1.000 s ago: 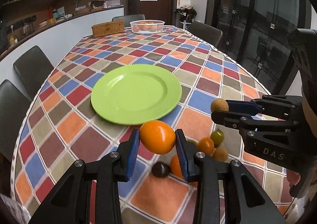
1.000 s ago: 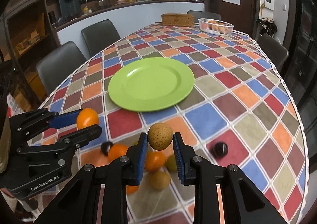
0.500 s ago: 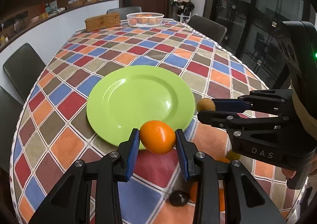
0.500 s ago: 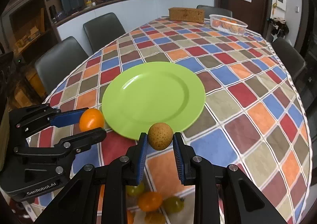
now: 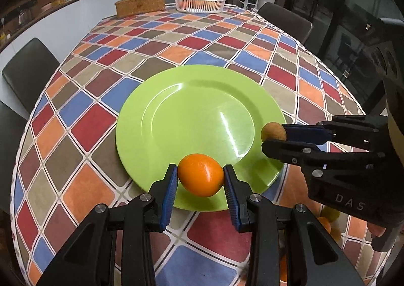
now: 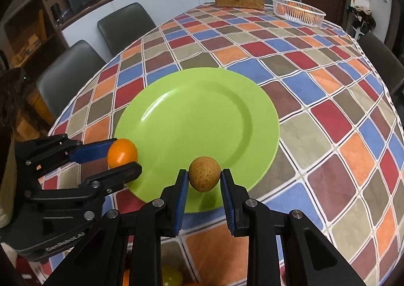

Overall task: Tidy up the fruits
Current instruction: 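Carry both fruits over the green plate and open both grippers, then withdraw both grippers from the plate back toward the fruit cluster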

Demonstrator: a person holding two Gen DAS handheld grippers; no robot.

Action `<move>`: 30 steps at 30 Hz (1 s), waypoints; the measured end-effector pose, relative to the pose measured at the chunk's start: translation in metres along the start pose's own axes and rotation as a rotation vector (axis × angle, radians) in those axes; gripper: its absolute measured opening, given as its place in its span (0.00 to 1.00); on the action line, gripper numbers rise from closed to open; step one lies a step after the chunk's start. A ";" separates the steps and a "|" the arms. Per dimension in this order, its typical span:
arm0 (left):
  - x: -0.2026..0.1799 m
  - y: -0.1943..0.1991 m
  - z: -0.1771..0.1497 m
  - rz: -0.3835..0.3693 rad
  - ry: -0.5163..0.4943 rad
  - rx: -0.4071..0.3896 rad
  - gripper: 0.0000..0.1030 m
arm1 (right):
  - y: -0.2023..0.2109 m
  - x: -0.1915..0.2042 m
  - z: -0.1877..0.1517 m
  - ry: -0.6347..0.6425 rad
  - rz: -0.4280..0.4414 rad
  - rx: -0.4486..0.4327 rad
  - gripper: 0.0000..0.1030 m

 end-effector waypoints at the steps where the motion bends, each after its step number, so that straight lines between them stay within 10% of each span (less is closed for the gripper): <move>1: 0.001 -0.001 0.000 0.000 0.001 0.002 0.35 | -0.001 0.000 0.001 -0.004 -0.001 0.001 0.27; 30: -0.042 0.122 -0.033 0.071 -0.067 -0.246 0.54 | 0.101 0.021 -0.041 0.079 -0.038 -0.189 0.34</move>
Point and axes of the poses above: each gripper's, at about its wrist camera, not at the fingertips, and y roughly against the way its jaws point, x to its left, z to its top, the point moved 1 cm from there along -y, roughly the way its jaws point, and after that the axes turned 6 degrees about -x, right-handed, at the moved point
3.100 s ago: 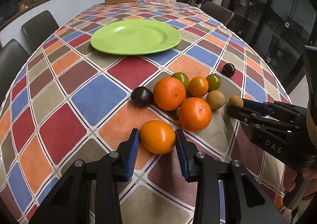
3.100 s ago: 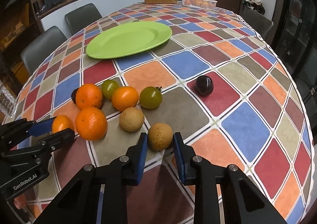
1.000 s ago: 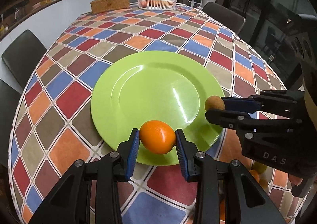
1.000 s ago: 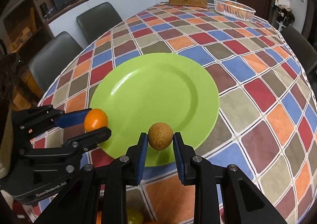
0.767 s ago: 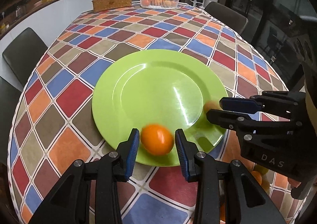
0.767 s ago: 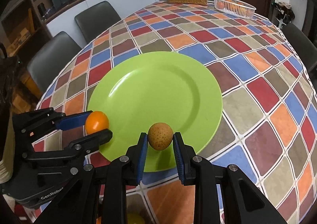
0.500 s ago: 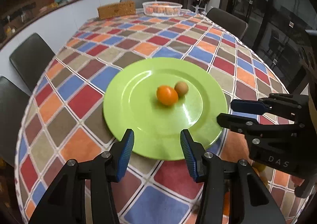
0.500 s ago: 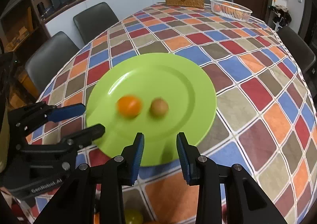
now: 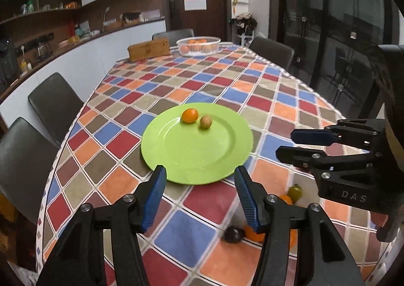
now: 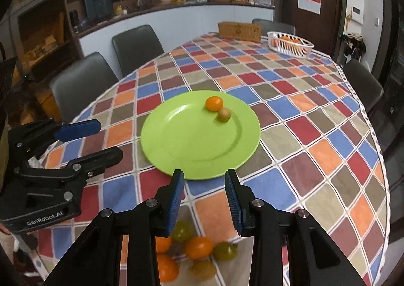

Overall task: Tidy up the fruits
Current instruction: 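Withdraw both grippers from the plate back toward the fruit cluster, then move left gripper to another orange while right gripper reaches another brown fruit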

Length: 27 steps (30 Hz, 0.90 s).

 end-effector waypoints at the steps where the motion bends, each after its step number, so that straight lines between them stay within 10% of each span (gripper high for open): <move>1: -0.003 0.006 -0.002 -0.004 0.003 -0.009 0.55 | 0.005 0.001 -0.002 0.001 0.003 -0.008 0.34; 27: -0.076 0.053 -0.066 -0.034 -0.026 -0.090 0.58 | 0.059 0.001 -0.075 0.115 0.045 -0.039 0.34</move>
Point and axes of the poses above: each gripper's, at about its wrist camera, not at the fingertips, and y roughly against the way its jaws point, x to its left, z to its top, the point moved 1 cm from there along -y, roughly the way its jaws point, and after that the axes turned 6 degrees about -x, right-handed, at the moved point
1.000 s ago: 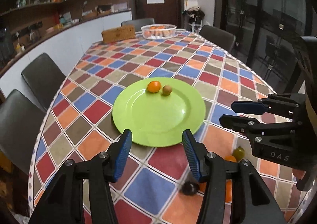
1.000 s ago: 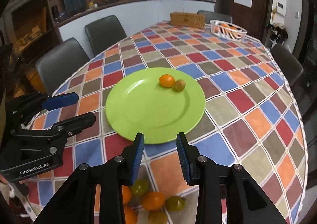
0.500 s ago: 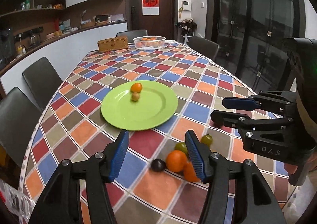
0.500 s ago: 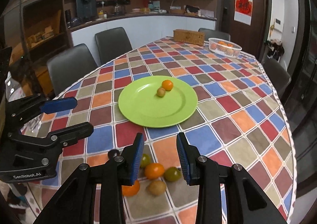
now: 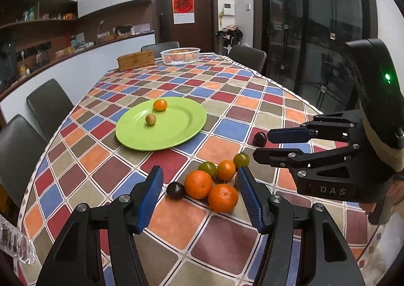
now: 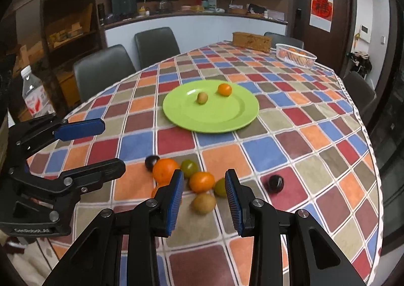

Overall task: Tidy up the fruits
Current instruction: 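Move left gripper to another orange while right gripper reaches another brown fruit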

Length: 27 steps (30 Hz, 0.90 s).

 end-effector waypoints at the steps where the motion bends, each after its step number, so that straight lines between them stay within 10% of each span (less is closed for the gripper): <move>1: -0.002 0.000 -0.002 -0.002 -0.007 -0.001 0.58 | 0.000 0.000 -0.002 0.005 0.002 0.003 0.34; 27: -0.012 -0.060 -0.040 -0.104 0.055 0.200 0.54 | -0.050 -0.010 -0.037 0.061 0.116 0.162 0.34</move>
Point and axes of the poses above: each gripper's, at about its wrist camera, not at the fingertips, and y roughly against the way its jaws point, x to its left, z to its top, the point moved 1 cm from there along -y, roughly the way its jaws point, and after that the axes turned 6 degrees about -x, right-handed, at the moved point
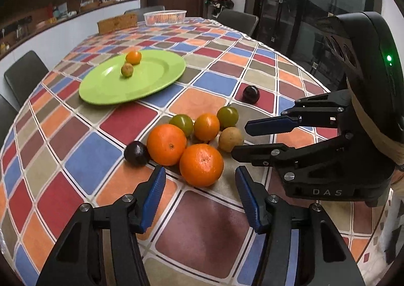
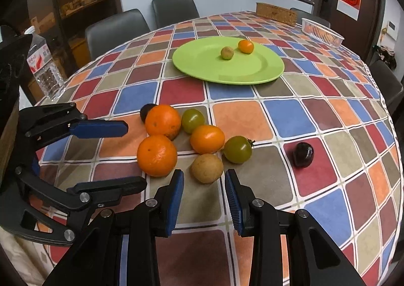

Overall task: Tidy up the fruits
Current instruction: 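Move left gripper to another orange while right gripper reaches another brown fruit, then close left gripper on the orange while right gripper closes on the brown fruit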

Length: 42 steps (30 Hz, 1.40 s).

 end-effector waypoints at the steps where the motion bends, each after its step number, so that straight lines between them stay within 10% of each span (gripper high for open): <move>1: 0.000 -0.002 0.000 0.000 0.009 0.006 0.53 | -0.002 -0.001 0.000 -0.003 0.002 0.006 0.34; 42: -0.005 -0.008 0.011 0.027 0.075 0.022 0.38 | 0.015 -0.022 -0.009 -0.158 -0.011 -0.068 0.30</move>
Point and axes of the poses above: each gripper's, at about its wrist camera, not at the fingertips, and y roughly against the way its jaws point, x to its left, z to its top, the point moved 1 cm from there along -y, roughly the way its jaws point, and after that the axes turned 6 degrees about -x, right-handed, at the moved point
